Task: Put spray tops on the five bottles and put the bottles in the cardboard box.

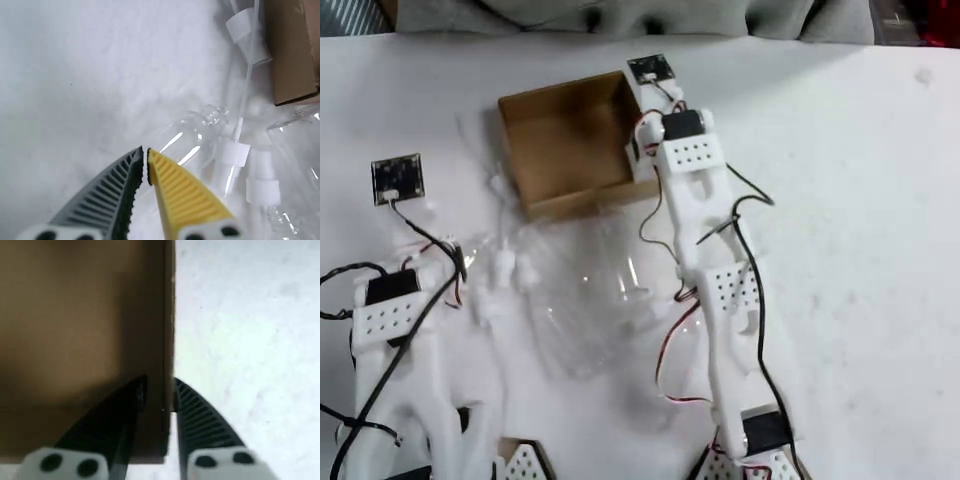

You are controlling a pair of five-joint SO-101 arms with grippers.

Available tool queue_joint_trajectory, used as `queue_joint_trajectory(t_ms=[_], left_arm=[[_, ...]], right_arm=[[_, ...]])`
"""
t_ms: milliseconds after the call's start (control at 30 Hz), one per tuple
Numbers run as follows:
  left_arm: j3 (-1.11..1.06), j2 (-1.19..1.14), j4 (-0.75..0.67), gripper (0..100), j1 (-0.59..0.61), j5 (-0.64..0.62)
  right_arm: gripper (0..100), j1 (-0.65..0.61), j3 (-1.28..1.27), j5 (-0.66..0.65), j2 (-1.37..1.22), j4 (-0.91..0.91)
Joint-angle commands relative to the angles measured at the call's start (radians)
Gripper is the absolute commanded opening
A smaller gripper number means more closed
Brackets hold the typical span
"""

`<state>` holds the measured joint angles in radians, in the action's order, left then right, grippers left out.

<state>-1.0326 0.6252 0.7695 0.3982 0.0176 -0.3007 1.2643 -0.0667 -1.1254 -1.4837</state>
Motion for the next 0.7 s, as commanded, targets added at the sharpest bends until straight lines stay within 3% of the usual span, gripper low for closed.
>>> queue_joint_trajectory(t_ms=[0,200,400,667], left_arm=[[0.008,-0.001,-0.026,2,0.008,-0.005],[-0.002,-0.001,-0.028,2,0.005,-0.005],[-0.002,-0.001,-0.028,2,0.005,-0.005],[-0.002,-0.001,-0.028,2,0.004,-0.005]], right_arm=[[1.1,0.053,0.052,-0.009,0.097,-0.082],[1.5,0.134,0.044,-0.012,0.177,-0.234],[1.5,0.222,0.02,-0.094,0.199,-0.243],[1.5,0.252,-0.358,-0.052,0.38,-0.242]])
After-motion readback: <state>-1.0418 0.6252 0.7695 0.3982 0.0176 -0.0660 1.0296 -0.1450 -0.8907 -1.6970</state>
